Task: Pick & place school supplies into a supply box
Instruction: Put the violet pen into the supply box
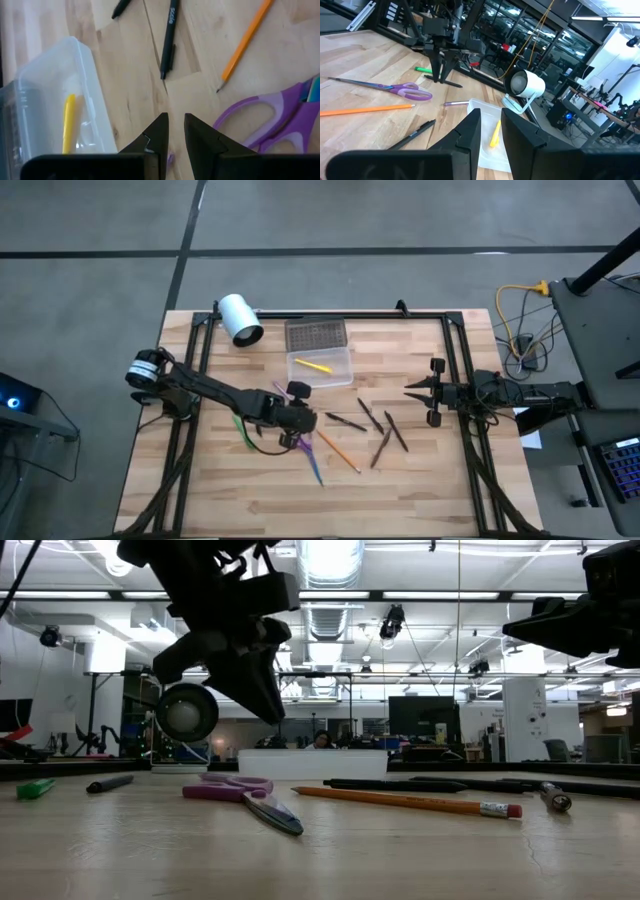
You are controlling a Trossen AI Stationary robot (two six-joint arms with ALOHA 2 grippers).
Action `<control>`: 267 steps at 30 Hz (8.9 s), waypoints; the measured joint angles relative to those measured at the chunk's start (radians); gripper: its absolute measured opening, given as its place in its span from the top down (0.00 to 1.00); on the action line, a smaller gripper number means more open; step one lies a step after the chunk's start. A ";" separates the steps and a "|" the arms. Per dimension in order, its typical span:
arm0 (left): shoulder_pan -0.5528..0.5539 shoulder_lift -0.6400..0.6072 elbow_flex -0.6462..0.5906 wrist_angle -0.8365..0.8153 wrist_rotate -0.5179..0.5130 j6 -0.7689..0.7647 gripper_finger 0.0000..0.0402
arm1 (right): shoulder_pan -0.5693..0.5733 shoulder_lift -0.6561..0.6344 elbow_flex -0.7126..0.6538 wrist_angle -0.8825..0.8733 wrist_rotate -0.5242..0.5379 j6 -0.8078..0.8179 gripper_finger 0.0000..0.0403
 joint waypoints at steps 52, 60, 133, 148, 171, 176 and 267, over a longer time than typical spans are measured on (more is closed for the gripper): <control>-0.077 0.380 0.455 -0.289 0.205 0.100 0.89 | 0.000 0.002 0.000 0.000 0.000 0.000 0.83; -0.062 0.380 0.455 -0.288 0.219 0.157 0.89 | 0.000 0.002 0.000 0.000 0.000 0.000 0.83; 0.063 0.423 0.438 -0.227 0.421 0.441 0.98 | 0.000 0.003 0.000 -0.001 0.000 0.000 0.83; 0.060 0.412 0.466 -0.255 0.414 0.420 1.00 | 0.000 0.004 0.000 0.000 0.000 0.000 0.83; 0.033 0.410 0.466 -0.262 0.412 0.398 1.00 | 0.000 0.004 0.000 0.000 0.000 0.000 0.83; 0.018 0.410 0.475 -0.268 0.405 0.390 0.98 | 0.000 0.004 0.000 0.000 0.000 0.000 0.83; 0.064 0.444 0.555 -0.414 0.383 0.392 1.00 | 0.000 0.004 0.000 0.000 0.000 0.000 0.83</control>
